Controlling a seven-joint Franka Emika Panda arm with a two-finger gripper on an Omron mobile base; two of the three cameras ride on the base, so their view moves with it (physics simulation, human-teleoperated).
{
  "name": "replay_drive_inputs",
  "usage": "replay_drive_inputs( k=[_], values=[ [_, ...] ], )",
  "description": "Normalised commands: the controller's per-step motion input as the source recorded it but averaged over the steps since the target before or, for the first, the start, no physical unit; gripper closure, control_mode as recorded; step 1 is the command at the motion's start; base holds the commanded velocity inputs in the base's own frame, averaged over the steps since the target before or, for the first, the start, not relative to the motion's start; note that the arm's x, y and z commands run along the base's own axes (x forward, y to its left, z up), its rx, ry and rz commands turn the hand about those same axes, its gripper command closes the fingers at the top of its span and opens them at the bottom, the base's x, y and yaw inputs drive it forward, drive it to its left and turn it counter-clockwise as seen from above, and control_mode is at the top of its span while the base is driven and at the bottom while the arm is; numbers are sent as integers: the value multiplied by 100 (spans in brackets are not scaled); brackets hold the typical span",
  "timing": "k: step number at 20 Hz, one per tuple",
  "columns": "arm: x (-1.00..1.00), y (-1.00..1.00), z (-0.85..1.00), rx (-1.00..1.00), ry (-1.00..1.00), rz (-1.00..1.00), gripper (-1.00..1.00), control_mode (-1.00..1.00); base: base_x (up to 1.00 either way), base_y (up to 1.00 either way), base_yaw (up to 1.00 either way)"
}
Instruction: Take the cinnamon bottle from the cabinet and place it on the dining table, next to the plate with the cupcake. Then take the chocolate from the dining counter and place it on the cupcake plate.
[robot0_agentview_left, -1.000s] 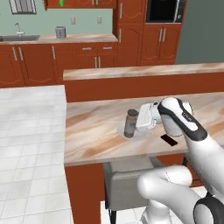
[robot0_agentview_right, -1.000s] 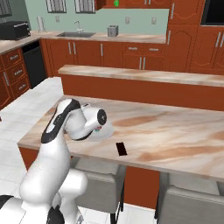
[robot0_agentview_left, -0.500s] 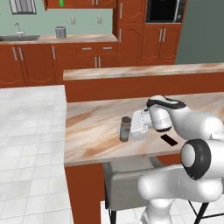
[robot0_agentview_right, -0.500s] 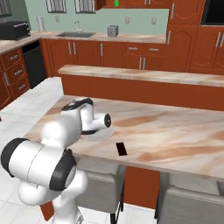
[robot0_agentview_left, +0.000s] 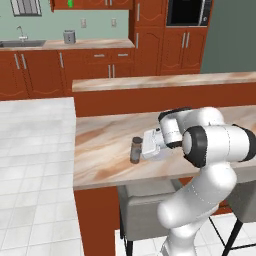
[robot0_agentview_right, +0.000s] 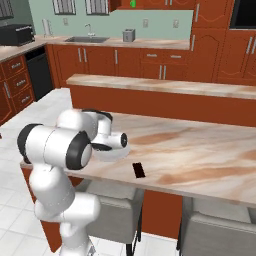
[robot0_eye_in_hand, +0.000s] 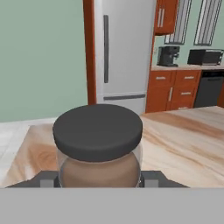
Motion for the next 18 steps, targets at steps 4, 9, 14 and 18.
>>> replay_drive_inputs(
  k=[4,9,14,18],
  values=[
    [44,19,-27,0,0,1,100,-100,0,0,0],
    [19,8,-34,-1,0,0,-100,-100,0,0,0],
    [-43,0,-18,-2,-8,0,-100,-100,0,0,0],
    [-31,0,3,0,-5,0,-100,-100,0,0,0]
  ],
)
